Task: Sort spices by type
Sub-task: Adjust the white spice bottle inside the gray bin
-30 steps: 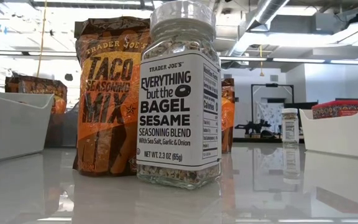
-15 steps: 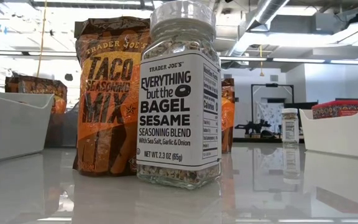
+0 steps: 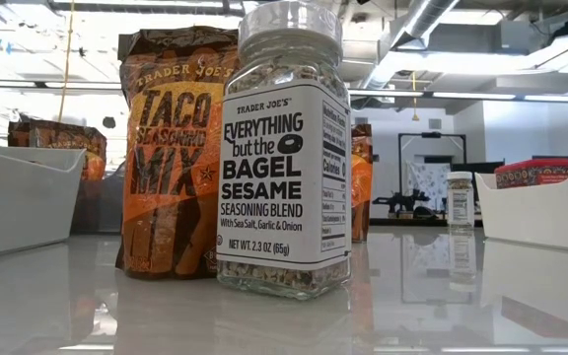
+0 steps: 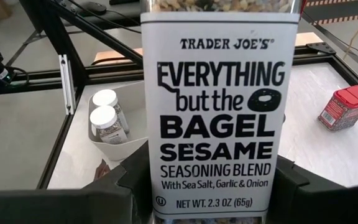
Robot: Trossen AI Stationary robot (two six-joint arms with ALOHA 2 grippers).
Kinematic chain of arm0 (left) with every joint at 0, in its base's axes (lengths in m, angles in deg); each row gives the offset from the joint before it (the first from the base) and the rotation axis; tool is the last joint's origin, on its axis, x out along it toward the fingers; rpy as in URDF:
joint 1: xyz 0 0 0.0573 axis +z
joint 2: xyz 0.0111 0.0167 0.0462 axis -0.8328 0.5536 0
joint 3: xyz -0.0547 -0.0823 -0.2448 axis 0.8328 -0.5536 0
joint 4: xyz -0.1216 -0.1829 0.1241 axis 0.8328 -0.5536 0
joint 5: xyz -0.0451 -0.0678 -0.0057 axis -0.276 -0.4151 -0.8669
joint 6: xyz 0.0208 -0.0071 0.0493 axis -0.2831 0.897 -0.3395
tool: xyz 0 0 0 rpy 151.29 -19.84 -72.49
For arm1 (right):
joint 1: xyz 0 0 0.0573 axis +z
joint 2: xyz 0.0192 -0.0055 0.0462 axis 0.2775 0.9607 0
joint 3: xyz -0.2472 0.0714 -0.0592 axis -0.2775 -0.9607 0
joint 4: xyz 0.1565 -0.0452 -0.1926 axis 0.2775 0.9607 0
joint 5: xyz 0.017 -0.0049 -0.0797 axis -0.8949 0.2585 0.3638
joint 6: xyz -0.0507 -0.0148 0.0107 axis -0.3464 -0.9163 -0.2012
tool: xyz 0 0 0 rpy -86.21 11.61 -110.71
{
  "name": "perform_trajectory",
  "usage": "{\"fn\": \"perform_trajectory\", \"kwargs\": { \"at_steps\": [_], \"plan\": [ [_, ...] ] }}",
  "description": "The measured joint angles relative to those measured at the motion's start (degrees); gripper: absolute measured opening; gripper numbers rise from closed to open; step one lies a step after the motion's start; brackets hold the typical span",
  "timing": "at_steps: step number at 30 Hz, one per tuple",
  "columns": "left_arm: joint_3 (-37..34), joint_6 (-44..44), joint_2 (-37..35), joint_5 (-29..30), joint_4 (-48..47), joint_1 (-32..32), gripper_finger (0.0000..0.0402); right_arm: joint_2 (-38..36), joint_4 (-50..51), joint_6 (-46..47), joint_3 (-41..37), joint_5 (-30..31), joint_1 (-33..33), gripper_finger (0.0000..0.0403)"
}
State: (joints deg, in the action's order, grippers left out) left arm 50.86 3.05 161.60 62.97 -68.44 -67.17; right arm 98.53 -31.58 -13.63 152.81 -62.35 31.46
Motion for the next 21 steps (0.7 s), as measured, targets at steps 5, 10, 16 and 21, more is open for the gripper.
{"fn": "perform_trajectory", "kwargs": {
  "at_steps": [5,10,16,21],
  "plan": [
    [0.0,-0.4,1.1,1.7,-4.1,-0.1,0.0376,0.1,0.8,0.2,-0.1,-0.1,0.0,0.0217],
    [0.0,6.7,1.1,1.8,-5.1,-0.2,0.0382,0.1,0.6,0.1,-0.1,-0.1,0.0,0.0217],
    [0.0,8.7,1.2,1.7,-6.4,0.0,0.0381,0.1,1.2,0.2,-0.1,-0.1,0.0,0.0217],
    [0.0,9.2,2.0,-0.7,-7.8,0.0,0.0380,0.1,1.3,0.0,-0.1,-0.1,0.0,0.0217]
  ]
}}
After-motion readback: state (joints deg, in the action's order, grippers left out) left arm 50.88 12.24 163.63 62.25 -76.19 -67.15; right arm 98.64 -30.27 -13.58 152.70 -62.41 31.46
